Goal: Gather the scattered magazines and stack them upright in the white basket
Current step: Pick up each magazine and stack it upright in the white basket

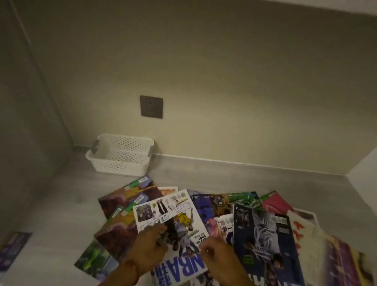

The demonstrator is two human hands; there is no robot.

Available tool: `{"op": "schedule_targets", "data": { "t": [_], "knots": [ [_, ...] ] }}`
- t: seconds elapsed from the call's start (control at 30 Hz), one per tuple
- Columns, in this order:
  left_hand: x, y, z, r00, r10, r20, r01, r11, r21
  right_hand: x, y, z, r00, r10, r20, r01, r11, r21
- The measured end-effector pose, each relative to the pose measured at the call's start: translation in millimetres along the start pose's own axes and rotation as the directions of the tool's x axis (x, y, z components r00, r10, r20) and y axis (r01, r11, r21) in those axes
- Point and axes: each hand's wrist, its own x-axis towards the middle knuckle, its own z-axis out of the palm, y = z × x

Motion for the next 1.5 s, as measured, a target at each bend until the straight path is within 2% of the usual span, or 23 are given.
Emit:
{"op": "schedule_targets", "data": {
  "t": [0.07, 0.13, 0.27, 0.43, 0.53, 0.63, 0.77, 0.83, 0.9, 0.93, 0.97, 1.0, 1.03, 1.07, 1.1, 1.13, 1.2, 1.27, 1.33, 1.4, 1.43, 1.47, 1.5],
  "knots": [
    [10, 1, 9, 0.997, -0.047, -0.059, 0.050, 0.998, 0.045, 19, 13, -6, 0.999, -0.006, 0.038, 0.011, 0.991, -0.131],
    [14, -4, 12, 0.988, -0.107, -0.108, 0.120, 0.984, 0.131, 39, 17, -10, 0.996, 0.068, 0.063, -0.055, 0.980, -0.189],
    [8, -4, 23, 0.964, -0.257, 0.072, 0.238, 0.950, 0.203, 67, 33, 12, 0.974, 0.210, 0.083, -0.178, 0.942, -0.286],
    [8, -18, 40, 0.950, -0.300, 0.084, 0.242, 0.882, 0.404, 79, 55, 33, 0.974, 0.226, -0.014, -0.222, 0.944, -0.246],
    [0, 1, 33, 0.945, -0.305, 0.118, 0.235, 0.884, 0.404, 85, 63, 31, 0.986, 0.169, 0.014, -0.167, 0.981, -0.103],
    [-1, 1, 31, 0.937, -0.319, 0.141, 0.237, 0.878, 0.416, 87, 64, 26, 0.986, 0.082, 0.147, -0.064, 0.990, -0.125],
    [8, 10, -2, 0.912, -0.291, 0.288, 0.176, 0.914, 0.366, 80, 36, -5, 0.988, -0.019, 0.153, 0.033, 0.996, -0.087],
    [13, 25, -27, 0.960, -0.197, 0.200, 0.120, 0.932, 0.342, 78, 17, -28, 0.988, -0.108, 0.113, 0.119, 0.988, -0.094],
    [16, 45, -54, 0.995, 0.020, -0.095, 0.012, 0.945, 0.328, 77, -6, -54, 0.967, -0.241, 0.078, 0.252, 0.947, -0.199],
    [16, 57, -66, 0.956, 0.176, -0.236, -0.091, 0.939, 0.331, 76, -21, -68, 0.950, -0.301, 0.080, 0.311, 0.912, -0.268],
    [18, 67, -77, 0.881, 0.342, -0.328, -0.206, 0.900, 0.385, 75, -38, -81, 0.931, -0.352, 0.097, 0.364, 0.873, -0.326],
    [21, 78, -88, 0.804, 0.491, -0.335, -0.300, 0.822, 0.484, 74, -58, -95, 0.911, -0.390, 0.130, 0.410, 0.831, -0.376],
    [26, 90, -97, 0.761, 0.596, -0.257, -0.367, 0.722, 0.586, 73, -78, -106, 0.890, -0.424, 0.167, 0.454, 0.790, -0.412],
    [34, 97, -105, 0.762, 0.632, -0.138, -0.419, 0.645, 0.639, 72, -100, -115, 0.875, -0.439, 0.204, 0.483, 0.760, -0.435],
    [46, 99, -111, 0.792, 0.611, -0.007, -0.477, 0.626, 0.617, 73, -119, -120, 0.862, -0.449, 0.236, 0.507, 0.736, -0.450],
    [55, 97, -116, 0.822, 0.558, 0.111, -0.523, 0.663, 0.536, 74, -138, -123, 0.850, -0.457, 0.264, 0.527, 0.708, -0.470],
    [69, 83, -123, 0.859, 0.457, 0.233, -0.508, 0.820, 0.264, 83, -165, -122, 0.848, -0.454, 0.272, 0.526, 0.668, -0.526],
    [72, 69, -134, 0.890, 0.420, 0.176, -0.436, 0.898, 0.065, 90, -182, -120, 0.874, -0.457, 0.162, 0.463, 0.684, -0.564],
    [70, 56, -143, 0.906, 0.417, 0.069, -0.412, 0.908, -0.075, 91, -186, -120, 0.885, -0.457, -0.088, 0.352, 0.781, -0.516],
    [69, 41, -150, 0.926, 0.378, -0.016, -0.372, 0.902, -0.218, 90, -175, -114, 0.824, -0.399, -0.403, 0.296, 0.909, -0.294],
    [69, 33, -155, 0.939, 0.342, -0.045, -0.340, 0.895, -0.290, 90, -164, -109, 0.786, -0.315, -0.531, 0.286, 0.948, -0.139],
    [69, 26, -163, 0.949, 0.306, -0.072, -0.312, 0.885, -0.346, 92, -153, -101, 0.785, -0.181, -0.593, 0.264, 0.963, 0.056],
    [69, 20, -171, 0.958, 0.271, -0.095, -0.286, 0.870, -0.402, 96, -144, -89, 0.820, -0.005, -0.573, 0.204, 0.937, 0.284]
  ]
}}
